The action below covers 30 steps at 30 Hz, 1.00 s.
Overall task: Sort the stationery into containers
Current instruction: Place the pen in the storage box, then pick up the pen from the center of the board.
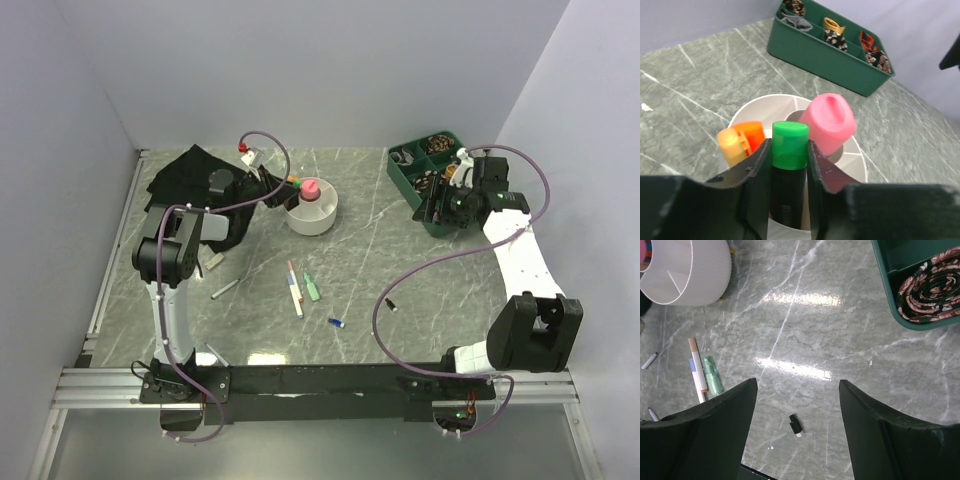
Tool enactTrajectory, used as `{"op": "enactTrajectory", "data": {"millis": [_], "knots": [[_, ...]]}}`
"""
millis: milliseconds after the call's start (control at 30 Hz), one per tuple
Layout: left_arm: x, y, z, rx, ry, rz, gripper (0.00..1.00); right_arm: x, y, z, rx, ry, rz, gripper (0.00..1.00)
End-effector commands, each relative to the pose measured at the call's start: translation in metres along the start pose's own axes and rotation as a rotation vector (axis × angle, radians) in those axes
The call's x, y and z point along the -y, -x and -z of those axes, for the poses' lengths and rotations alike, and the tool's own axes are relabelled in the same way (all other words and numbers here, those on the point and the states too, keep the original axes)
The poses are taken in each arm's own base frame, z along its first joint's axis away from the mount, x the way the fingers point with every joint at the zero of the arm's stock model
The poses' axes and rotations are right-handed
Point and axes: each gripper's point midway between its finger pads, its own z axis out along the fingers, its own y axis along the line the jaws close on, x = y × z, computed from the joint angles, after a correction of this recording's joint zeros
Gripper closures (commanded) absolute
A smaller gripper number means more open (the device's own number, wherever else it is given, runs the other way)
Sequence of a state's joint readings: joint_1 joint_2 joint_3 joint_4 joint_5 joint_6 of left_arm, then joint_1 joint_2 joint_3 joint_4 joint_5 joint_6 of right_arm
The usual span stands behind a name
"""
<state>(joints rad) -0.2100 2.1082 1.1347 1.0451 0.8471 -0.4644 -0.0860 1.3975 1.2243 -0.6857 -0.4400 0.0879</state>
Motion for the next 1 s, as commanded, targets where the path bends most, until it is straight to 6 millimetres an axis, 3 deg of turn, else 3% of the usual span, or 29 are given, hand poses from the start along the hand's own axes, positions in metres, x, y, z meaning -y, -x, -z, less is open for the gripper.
{"op": "enactTrajectory", "data": {"millis": [0,233,400,533,600,633,667,800,967], "knots": [[0.035,0.033,0.003,0.024,-0.103,-0.101,0.65,-0.01,0.008,-0.001,0.033,0.035,0.02,0.26],[0.061,0.067,0.018,0.024,-0.124,-0.155,0.5,-0.017,0.013,0.0,0.046,0.059,0.019,0.25],[0.071,0.052,0.034,-0.039,-0.108,-0.156,0.47,-0.02,0.015,-0.001,0.058,0.08,0.007,0.25],[0.082,0.055,0.046,-0.068,-0.059,-0.16,0.47,-0.024,0.016,0.002,0.069,0.096,0.008,0.25],[0.081,0.046,0.043,-0.12,-0.028,-0.174,0.51,-0.024,0.014,0.0,0.075,0.102,0.004,0.26],[0.071,0.044,0.039,-0.136,0.022,-0.182,0.56,-0.024,0.012,-0.001,0.074,0.103,-0.001,0.25],[0.067,0.041,0.035,-0.162,0.023,-0.211,0.71,-0.023,0.007,-0.003,0.065,0.107,-0.014,0.26],[0.053,0.055,0.016,-0.166,0.052,-0.207,0.99,-0.024,0.004,-0.004,0.065,0.115,-0.02,0.25],[0.055,0.055,0.019,-0.248,0.066,-0.169,0.99,-0.027,0.006,0.002,0.084,0.119,0.003,0.26]]}}
